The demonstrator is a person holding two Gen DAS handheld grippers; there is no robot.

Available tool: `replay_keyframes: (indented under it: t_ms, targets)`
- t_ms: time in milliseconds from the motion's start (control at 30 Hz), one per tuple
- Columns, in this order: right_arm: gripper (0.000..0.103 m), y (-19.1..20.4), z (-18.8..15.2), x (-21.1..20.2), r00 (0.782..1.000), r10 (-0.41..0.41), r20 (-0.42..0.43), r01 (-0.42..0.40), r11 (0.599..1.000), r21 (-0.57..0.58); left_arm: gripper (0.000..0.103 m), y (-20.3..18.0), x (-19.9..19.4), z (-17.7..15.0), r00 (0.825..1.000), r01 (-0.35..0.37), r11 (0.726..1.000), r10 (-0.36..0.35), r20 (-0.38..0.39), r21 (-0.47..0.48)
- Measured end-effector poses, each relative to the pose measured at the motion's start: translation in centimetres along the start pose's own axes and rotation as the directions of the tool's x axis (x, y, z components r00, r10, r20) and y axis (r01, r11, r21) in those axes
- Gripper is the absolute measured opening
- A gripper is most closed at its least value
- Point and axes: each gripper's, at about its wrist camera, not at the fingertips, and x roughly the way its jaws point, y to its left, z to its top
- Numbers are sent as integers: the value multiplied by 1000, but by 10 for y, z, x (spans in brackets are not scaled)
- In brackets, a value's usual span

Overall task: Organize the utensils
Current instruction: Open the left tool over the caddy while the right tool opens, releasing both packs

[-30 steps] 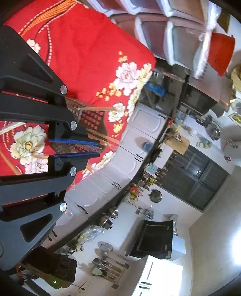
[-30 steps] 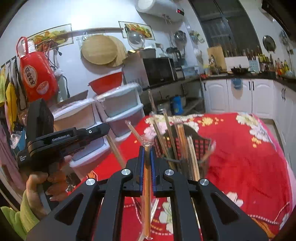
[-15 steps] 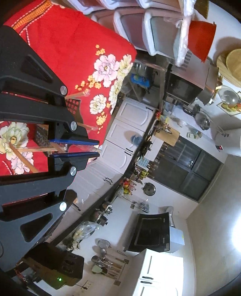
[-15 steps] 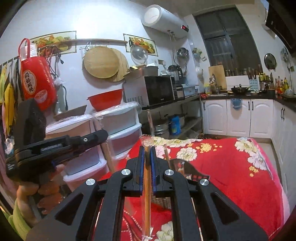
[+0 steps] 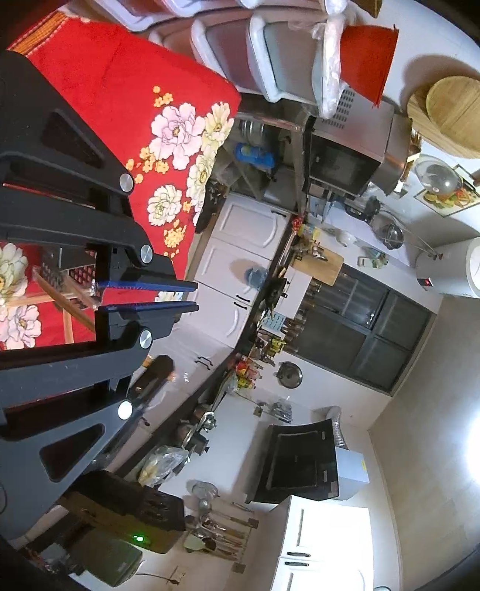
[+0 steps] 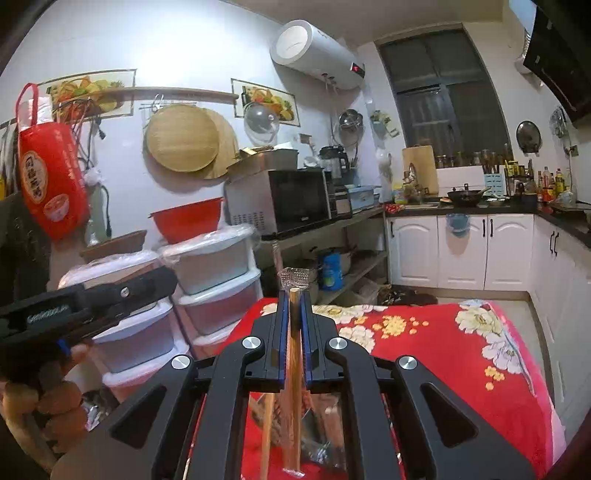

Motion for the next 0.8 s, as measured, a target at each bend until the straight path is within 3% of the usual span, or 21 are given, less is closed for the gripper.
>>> replay_keyframes:
  t_ms: [267, 567, 800]
  targets:
    - [7, -10, 16, 25, 998, -33, 49, 33, 999, 3, 1, 22, 31, -12, 995, -55, 998, 54, -79, -13]
    - [7, -13, 11, 53, 997, -71, 27, 72, 997, -31, 4, 46, 64, -33, 971, -115, 993, 115, -212, 14]
    - [7, -17, 5, 64, 997, -73, -2, 73, 997, -23, 31, 54, 88, -41, 938, -150, 984, 171, -301, 91]
